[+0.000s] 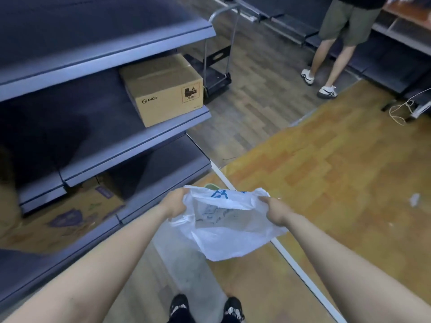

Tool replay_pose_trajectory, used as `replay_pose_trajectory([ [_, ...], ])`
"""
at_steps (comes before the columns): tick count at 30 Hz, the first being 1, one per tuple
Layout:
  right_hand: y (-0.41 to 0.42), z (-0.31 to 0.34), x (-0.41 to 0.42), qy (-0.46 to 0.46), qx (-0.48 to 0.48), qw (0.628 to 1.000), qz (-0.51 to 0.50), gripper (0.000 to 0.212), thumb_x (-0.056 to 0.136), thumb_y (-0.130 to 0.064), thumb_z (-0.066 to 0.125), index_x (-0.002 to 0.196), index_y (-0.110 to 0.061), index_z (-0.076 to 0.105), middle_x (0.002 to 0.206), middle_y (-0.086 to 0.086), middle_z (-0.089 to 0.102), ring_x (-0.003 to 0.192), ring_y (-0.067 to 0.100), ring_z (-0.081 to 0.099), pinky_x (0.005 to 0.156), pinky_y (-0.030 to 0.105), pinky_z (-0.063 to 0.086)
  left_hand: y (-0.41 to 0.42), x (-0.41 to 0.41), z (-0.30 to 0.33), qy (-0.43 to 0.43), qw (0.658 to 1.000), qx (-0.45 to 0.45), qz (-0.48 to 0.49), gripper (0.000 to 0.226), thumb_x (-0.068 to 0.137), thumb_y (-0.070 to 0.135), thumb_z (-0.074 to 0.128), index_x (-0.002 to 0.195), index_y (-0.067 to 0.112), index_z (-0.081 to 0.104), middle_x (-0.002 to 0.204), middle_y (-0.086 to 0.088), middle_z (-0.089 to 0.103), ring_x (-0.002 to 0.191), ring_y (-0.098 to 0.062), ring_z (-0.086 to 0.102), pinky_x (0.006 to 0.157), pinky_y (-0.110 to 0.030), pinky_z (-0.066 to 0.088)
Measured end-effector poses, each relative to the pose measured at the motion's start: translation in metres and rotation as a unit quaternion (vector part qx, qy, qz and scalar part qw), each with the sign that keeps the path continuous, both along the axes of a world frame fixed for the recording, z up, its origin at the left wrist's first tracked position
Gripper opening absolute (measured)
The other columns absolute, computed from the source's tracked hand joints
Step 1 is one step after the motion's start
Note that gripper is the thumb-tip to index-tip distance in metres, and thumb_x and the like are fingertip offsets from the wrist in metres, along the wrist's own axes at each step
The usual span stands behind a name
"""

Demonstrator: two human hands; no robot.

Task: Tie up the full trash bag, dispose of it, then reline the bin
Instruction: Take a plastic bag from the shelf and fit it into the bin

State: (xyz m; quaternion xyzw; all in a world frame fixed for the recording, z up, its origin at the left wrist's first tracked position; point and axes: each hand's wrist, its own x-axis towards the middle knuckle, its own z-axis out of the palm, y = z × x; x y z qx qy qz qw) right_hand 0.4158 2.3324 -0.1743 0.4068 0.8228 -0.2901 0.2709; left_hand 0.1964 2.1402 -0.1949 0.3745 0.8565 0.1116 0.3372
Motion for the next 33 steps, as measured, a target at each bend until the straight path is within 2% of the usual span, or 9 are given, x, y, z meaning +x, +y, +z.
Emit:
replay_pose_trajectory([
  [3,-0.001,-0.006,-0.01,0.03,-0.028,0.999,-0.009,0.073,0.085,0.007,0.026,0.149,-0.027,0.02,0.155,0.005,0.027,0.133,0.029,0.04,0.092,0.029,0.038,0.004,0.006,-0.007,-0.03,0.999,0.035,-0.015,0.067,0.077,-0.012,0.043,0.138,0.015,0.045,0.141,-0.009,0.049,0.127,-0.027,0.047,0.098,-0.027,0.039],
  [9,0.014,-0.031,-0.029,0.079,-0.029,0.996,-0.021,0.079,0.08,0.011,0.023,0.15,-0.027,0.017,0.158,0.007,0.017,0.143,0.029,0.02,0.108,0.035,0.034,0.023,0.01,-0.038,-0.032,0.998,0.025,-0.042,0.07,0.079,-0.006,0.045,0.142,0.024,0.041,0.144,-0.004,0.045,0.127,-0.027,0.048,0.098,-0.035,0.045],
  [13,0.034,-0.057,-0.04,0.118,-0.048,0.991,-0.04,0.079,0.078,0.011,0.024,0.149,-0.024,0.023,0.156,0.007,0.02,0.144,0.028,0.016,0.106,0.034,0.036,0.04,0.007,-0.072,-0.038,0.998,0.044,-0.021,0.065,0.08,-0.004,0.051,0.139,0.023,0.044,0.14,-0.004,0.05,0.123,-0.026,0.05,0.096,-0.034,0.045],
  [16,0.045,-0.075,-0.045,0.125,-0.059,0.989,-0.054,0.079,0.078,0.012,0.026,0.148,-0.025,0.026,0.155,0.005,0.026,0.141,0.026,0.026,0.108,0.031,0.034,0.048,0.001,-0.101,-0.052,0.997,0.055,0.004,0.067,0.08,-0.007,0.049,0.14,0.021,0.042,0.144,-0.003,0.044,0.128,-0.027,0.046,0.101,-0.035,0.042],
  [18,0.051,-0.092,-0.049,0.127,-0.065,0.988,-0.056,0.079,0.078,0.013,0.025,0.148,-0.025,0.026,0.154,0.001,0.028,0.139,0.024,0.031,0.095,0.023,0.037,0.052,-0.002,-0.123,-0.071,0.995,0.068,0.02,0.065,0.08,-0.006,0.05,0.139,0.02,0.043,0.143,-0.002,0.046,0.127,-0.024,0.047,0.101,-0.033,0.042],
  [20,0.056,-0.104,-0.052,0.132,-0.07,0.987,-0.06,0.08,0.077,0.014,0.025,0.148,-0.025,0.025,0.154,-0.001,0.027,0.139,0.02,0.03,0.086,0.017,0.033,0.055,-0.005,-0.139,-0.093,0.992,0.085,0.025,0.062,0.08,-0.008,0.05,0.137,0.017,0.046,0.141,-0.001,0.049,0.129,-0.021,0.047,0.104,-0.032,0.04],
  [24,0.061,-0.135,-0.06,0.129,-0.069,0.987,-0.06,0.081,0.076,0.015,0.027,0.147,-0.024,0.027,0.152,-0.001,0.033,0.135,0.02,0.035,0.086,0.016,0.032,0.054,-0.012,-0.18,-0.103,0.987,0.114,0.049,0.058,0.08,-0.002,0.053,0.134,0.019,0.05,0.137,0.002,0.053,0.129,-0.016,0.046,0.103,-0.028,0.04],
  [28,0.056,-0.161,-0.07,0.143,-0.06,0.987,-0.046,0.08,0.076,0.016,0.027,0.147,-0.021,0.027,0.153,0.0,0.031,0.14,0.018,0.028,0.095,0.012,0.026,0.047,-0.022,-0.22,-0.111,0.988,0.077,0.073,0.054,0.089,0.003,0.049,0.14,0.019,0.041,0.146,-0.003,0.042,0.136,-0.021,0.038,0.108,-0.027,0.035],
  [33,0.039,-0.192,-0.086,0.155,-0.065,0.985,-0.037,0.082,0.074,0.016,0.027,0.147,-0.022,0.029,0.151,0.001,0.034,0.138,0.019,0.031,0.094,0.014,0.027,0.031,-0.029,-0.263,-0.122,0.982,0.066,0.125,0.066,0.088,-0.001,0.05,0.146,0.021,0.03,0.153,-0.002,0.032,0.138,-0.021,0.034,0.106,-0.02,0.03],
])
